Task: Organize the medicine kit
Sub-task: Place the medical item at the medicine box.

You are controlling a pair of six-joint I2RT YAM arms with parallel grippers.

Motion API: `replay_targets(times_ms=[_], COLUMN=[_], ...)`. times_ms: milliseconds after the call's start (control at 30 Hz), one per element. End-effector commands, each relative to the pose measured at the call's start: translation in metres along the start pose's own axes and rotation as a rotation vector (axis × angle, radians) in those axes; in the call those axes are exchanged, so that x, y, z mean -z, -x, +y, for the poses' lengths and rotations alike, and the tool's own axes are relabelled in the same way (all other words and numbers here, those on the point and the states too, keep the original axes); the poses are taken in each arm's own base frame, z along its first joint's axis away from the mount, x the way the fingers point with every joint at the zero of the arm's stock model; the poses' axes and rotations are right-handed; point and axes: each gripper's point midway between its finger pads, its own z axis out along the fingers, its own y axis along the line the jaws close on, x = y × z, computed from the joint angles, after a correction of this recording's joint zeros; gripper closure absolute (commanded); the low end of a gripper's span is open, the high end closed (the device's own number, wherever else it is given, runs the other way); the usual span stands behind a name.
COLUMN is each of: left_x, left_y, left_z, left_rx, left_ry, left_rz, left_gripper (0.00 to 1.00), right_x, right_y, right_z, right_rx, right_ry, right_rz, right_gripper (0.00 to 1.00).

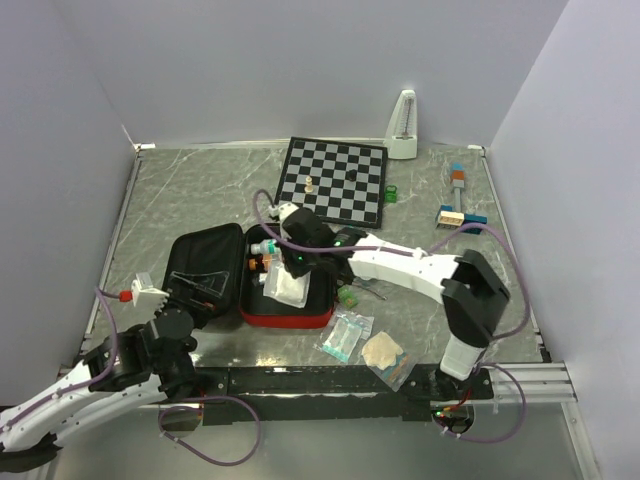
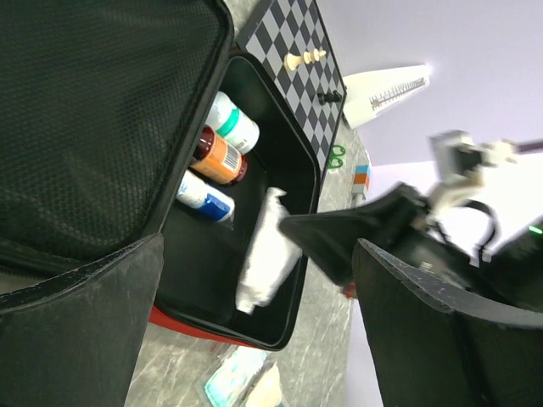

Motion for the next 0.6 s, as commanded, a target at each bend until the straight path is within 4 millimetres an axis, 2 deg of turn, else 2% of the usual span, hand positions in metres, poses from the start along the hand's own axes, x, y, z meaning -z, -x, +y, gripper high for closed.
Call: replay_targets(times_ms=[0, 267, 467, 567], left_x=[0.004, 0.004, 0.004, 0.003], left_y=[0.014, 0.016, 0.014, 0.011], left_z=[-0.003, -0.001, 0.001, 0.001], left_rx=[0.022, 0.018, 0.021, 0.021], left_ry=[-0.007, -0.004, 0.000, -0.003], left_rz=[-0.040, -0.047, -0.042, -0.034], left_gripper=[0.04, 0.04, 0.04, 0.04], right_x=[-0.016, -0.039, -0.043, -0.049], right_y=[0.023, 0.000, -0.015, -0.024], right_z=[0.003, 0.030, 0.051, 0.054], right_rx=[0.063, 0.143, 0.153, 0.123], right_ry=[-0.050, -0.017, 0.024, 0.039], right_rz=[-0.048, 0.028, 0.060, 0.088], right_gripper=[1.00, 0.99, 0.98, 0.96])
